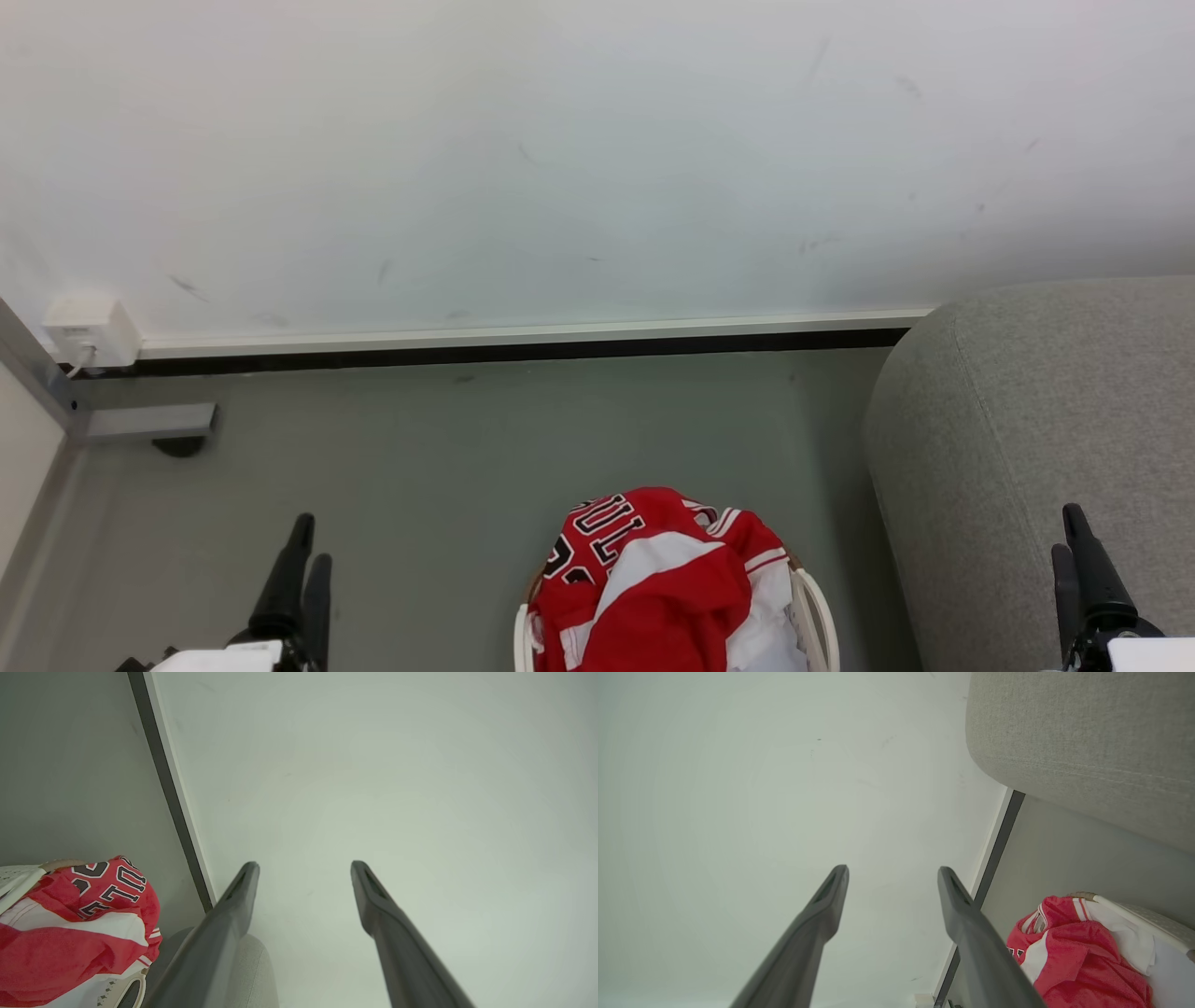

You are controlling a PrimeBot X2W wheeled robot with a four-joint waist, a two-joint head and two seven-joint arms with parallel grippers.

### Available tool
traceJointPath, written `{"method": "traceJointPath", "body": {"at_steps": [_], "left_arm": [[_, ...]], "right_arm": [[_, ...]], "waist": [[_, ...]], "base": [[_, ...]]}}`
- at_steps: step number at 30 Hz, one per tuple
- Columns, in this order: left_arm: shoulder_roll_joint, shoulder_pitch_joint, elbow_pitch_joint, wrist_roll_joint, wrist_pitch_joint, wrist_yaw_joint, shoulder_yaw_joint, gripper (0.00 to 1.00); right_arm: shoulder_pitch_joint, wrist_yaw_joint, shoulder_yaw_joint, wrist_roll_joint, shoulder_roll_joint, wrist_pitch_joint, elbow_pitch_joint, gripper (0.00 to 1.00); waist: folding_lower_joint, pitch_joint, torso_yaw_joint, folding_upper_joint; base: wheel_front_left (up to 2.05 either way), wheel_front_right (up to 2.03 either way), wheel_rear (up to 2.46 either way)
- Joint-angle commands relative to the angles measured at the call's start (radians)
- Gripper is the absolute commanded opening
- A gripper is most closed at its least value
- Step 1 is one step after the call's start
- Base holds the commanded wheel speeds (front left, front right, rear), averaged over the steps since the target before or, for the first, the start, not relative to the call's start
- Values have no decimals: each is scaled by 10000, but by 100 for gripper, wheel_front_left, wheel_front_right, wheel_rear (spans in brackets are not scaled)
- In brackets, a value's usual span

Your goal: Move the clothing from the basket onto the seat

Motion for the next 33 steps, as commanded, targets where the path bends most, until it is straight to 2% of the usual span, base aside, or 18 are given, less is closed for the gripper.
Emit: {"method": "traceJointPath", "body": {"at_steps": [1,3,4,19,33], "left_arm": [[50,-237,-128,141,-87,-32,-40,100],[54,-261,-107,687,-229,-31,-135,100],[54,-261,-107,687,-229,-31,-135,100],[77,-177,-178,4051,-882,351,-569,100],[96,-128,-152,6314,-1403,524,-688,100]], "right_arm": [[-107,-1,-20,-239,-97,-91,-222,100],[-64,-2,41,-1029,-129,-235,-333,100],[-64,-2,41,-1029,-129,-235,-333,100],[51,-4,583,-4892,-493,-889,-587,100],[90,-7,861,-7338,-660,-1410,-547,100]], "waist": [[0,0,3,0],[0,0,13,0],[0,0,13,0],[0,-1,62,0],[0,-3,78,0]], "base": [[0,0,0],[0,0,0],[0,0,0],[0,0,0],[0,0,0]]}}
